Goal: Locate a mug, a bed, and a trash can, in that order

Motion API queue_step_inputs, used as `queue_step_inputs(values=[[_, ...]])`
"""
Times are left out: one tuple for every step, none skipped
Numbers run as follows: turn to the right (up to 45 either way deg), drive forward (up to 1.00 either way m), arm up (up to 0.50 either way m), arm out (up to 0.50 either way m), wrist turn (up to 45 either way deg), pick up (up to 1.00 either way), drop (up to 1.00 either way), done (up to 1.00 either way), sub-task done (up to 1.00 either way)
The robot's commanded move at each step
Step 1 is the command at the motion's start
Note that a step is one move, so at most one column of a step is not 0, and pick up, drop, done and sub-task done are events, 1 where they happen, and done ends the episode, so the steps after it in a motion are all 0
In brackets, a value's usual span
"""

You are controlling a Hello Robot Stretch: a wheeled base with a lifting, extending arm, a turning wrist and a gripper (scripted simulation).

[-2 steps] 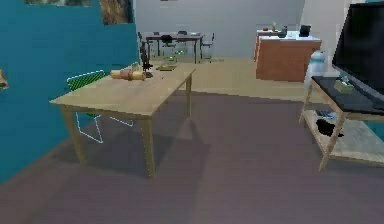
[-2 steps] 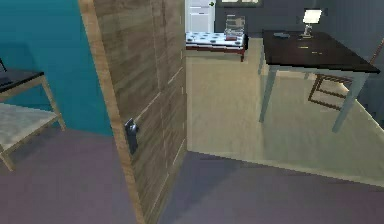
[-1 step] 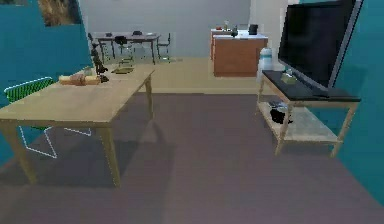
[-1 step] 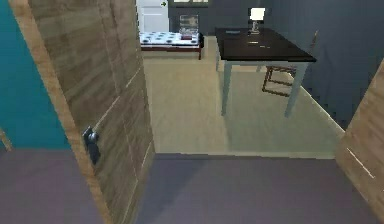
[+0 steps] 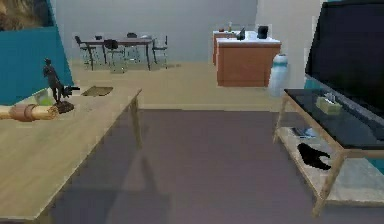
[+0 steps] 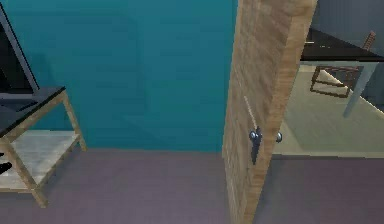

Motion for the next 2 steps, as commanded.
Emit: queue_step_inputs(values=[[9.0, 0.00, 0.00, 0.00, 0.0, 0.00, 0.00, 0.00, 0.00], [0.0, 1.00, 0.00, 0.00, 0.0, 0.00, 0.00, 0.00, 0.00]])
